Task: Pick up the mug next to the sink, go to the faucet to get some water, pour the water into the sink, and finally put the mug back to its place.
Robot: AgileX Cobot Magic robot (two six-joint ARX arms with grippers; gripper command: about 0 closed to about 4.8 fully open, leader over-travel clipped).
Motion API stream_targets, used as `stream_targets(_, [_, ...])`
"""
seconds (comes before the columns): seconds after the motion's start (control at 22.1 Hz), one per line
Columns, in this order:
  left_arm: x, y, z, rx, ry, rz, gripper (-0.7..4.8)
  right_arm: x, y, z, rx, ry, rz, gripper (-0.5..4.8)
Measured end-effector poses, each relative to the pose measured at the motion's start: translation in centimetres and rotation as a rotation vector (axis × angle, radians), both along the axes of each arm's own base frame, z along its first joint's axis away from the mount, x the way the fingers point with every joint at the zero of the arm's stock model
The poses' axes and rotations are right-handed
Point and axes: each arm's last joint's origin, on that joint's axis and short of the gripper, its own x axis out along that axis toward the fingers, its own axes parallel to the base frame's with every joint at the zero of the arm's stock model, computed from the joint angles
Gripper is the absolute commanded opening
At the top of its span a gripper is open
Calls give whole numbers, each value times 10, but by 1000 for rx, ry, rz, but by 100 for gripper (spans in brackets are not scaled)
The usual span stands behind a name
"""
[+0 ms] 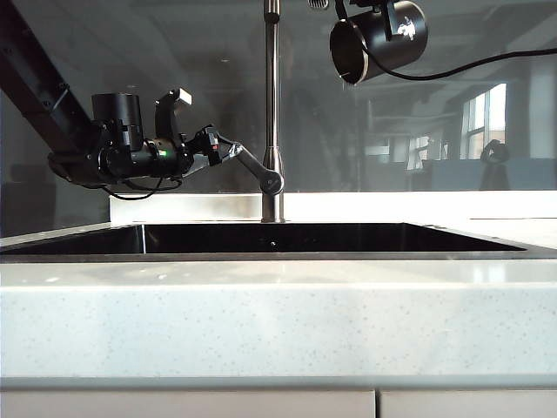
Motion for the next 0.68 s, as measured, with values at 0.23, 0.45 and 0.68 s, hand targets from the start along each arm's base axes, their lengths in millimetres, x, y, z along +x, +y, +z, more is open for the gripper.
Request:
stream_targets(0.23, [0,0,0,0,1,0,458,0,-1,-7,396,126,-15,-2])
stream_targets(0.45, [0,0,0,0,1,0,458,9,-26,-9,1108,175,-108,-1])
stream_targets(0.68, [0,0,0,0,2,1,458,16,-75,-31,1582,316,-116,-1])
